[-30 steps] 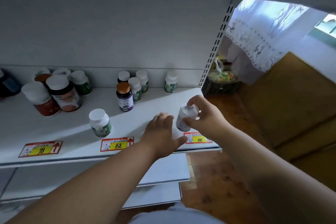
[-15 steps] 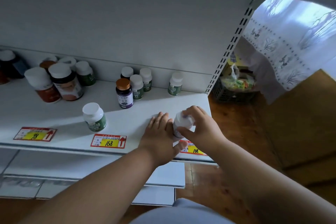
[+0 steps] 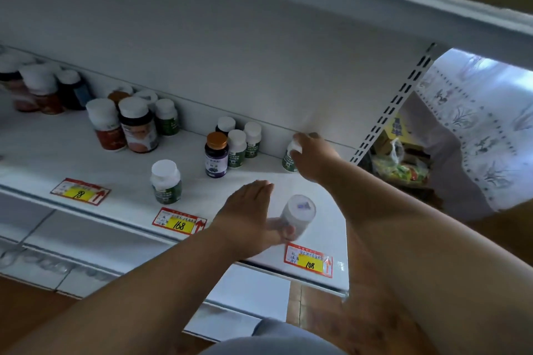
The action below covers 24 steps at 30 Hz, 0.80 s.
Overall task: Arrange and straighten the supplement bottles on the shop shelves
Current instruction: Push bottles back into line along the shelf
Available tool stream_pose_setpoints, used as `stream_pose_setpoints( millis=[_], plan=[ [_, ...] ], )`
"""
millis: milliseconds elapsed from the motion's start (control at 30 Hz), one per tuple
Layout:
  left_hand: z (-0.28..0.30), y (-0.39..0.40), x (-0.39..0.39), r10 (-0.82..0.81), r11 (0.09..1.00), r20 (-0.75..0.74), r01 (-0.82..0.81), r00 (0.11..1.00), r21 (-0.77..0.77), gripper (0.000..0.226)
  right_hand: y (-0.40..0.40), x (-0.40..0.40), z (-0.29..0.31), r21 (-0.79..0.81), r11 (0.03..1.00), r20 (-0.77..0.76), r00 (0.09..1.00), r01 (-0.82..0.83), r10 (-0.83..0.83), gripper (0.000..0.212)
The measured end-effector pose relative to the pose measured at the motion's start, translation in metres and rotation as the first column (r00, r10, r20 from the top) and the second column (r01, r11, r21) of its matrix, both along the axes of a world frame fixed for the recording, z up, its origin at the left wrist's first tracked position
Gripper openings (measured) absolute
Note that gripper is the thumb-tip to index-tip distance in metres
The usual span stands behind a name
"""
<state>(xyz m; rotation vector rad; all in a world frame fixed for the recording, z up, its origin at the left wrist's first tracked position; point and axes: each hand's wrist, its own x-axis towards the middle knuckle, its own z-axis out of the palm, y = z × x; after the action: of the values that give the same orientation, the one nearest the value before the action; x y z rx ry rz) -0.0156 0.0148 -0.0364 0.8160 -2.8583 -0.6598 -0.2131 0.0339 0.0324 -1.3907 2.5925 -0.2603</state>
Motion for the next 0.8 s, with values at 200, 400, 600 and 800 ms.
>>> stream_pose_setpoints(
  millis=[200, 400, 600, 800],
  plan=[
    [0.017, -0.009, 0.007, 0.104, 0.995, -0.004, -0.104, 0.995, 0.004, 0.094, -0.022, 0.006, -0.01, -0.087, 0.996, -0.089, 0.996, 0.004, -0.012, 0.031],
    [0.022, -0.017, 0.019, 0.141, 0.99, -0.101, -0.14, 0.985, 0.018, 0.082, -0.022, 0.008, 0.001, -0.148, 0.989, -0.023, 0.999, 0.023, -0.027, 0.02],
    [0.04, -0.034, 0.05, 0.018, 0.972, -0.376, -0.104, 0.927, -0.212, 0.055, -0.001, 0.063, 0.026, -0.306, 0.952, 0.172, 0.983, -0.005, 0.061, 0.022],
    [0.059, -0.084, 0.1, -0.181, 0.925, -0.433, 0.003, 0.883, -0.38, 0.025, 0.002, 0.138, 0.018, -0.326, 0.945, 0.201, 0.974, -0.031, 0.101, 0.026]
  ],
)
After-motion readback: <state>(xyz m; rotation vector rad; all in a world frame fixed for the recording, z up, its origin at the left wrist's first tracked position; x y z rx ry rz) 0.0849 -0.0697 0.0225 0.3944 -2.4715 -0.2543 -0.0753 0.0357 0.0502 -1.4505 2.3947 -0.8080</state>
